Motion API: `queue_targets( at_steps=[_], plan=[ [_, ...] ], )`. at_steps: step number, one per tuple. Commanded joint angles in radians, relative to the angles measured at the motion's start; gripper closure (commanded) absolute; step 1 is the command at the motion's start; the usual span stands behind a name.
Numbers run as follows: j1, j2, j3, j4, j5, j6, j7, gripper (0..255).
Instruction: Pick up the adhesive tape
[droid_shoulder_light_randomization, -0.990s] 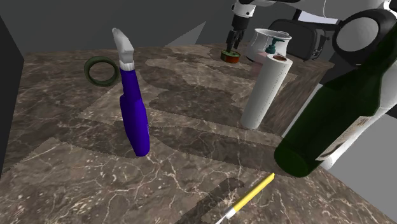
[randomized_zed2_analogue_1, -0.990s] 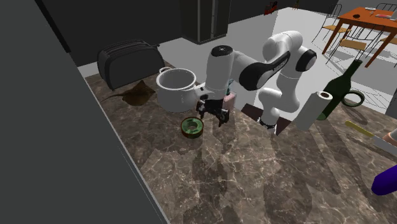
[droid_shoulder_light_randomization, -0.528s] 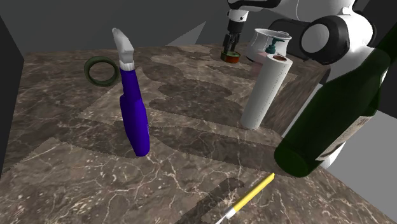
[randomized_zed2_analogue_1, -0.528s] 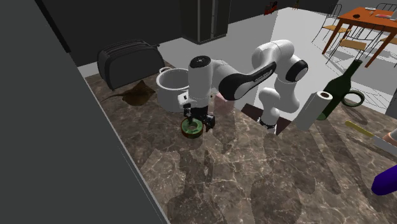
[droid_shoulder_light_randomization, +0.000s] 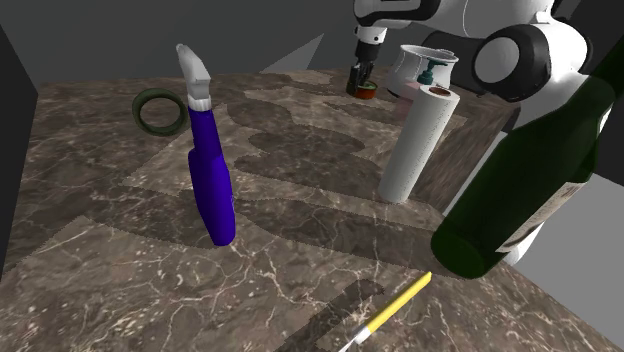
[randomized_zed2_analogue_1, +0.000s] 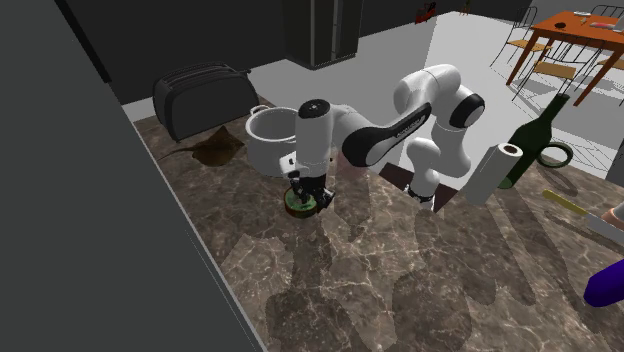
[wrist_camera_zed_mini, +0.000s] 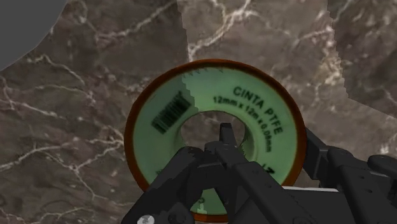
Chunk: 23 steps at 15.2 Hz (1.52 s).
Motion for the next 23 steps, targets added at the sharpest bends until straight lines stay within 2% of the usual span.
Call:
queue_targets(
  at_steps=[1, 8, 23],
  plan=[
    [0.0, 0.005, 0.0, 0.0, 0.001, -0.001, 0.001, 255],
    [-0.001, 0.0, -0.001, -0.008, -0.001, 0.003, -0.002, 255],
    [-0.021, 0.053, -0.007, 0.266, 0.019, -0.222, -0.013, 255]
  ],
)
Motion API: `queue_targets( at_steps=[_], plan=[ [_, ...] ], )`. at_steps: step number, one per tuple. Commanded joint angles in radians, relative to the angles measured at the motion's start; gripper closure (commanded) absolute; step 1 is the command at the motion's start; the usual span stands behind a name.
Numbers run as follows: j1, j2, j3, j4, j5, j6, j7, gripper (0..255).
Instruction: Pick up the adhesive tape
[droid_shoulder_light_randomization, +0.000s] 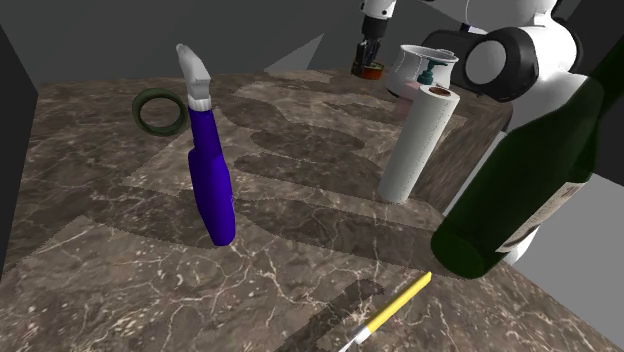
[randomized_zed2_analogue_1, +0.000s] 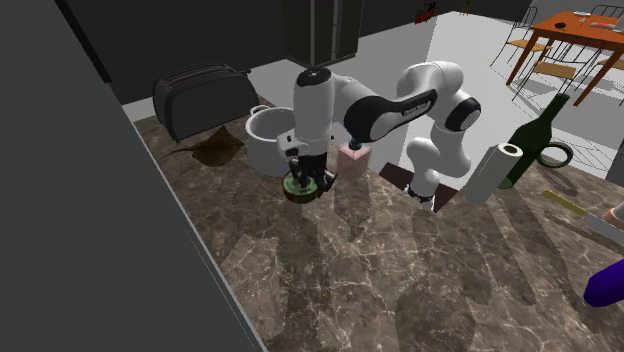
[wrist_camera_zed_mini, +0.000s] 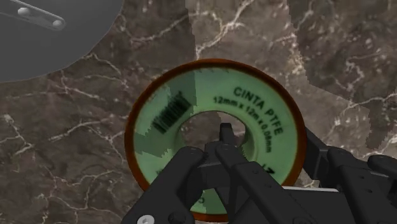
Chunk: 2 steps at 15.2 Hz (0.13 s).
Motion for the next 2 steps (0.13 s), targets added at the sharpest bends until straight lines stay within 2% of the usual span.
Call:
queue_targets(
  at_steps=[1, 2],
  plan=[
    [-0.002, 0.01, 0.0, 0.032, 0.004, -0.022, 0.0, 255],
    [-0.002, 0.01, 0.0, 0.031, 0.004, -0.022, 0.0, 255]
  ],
)
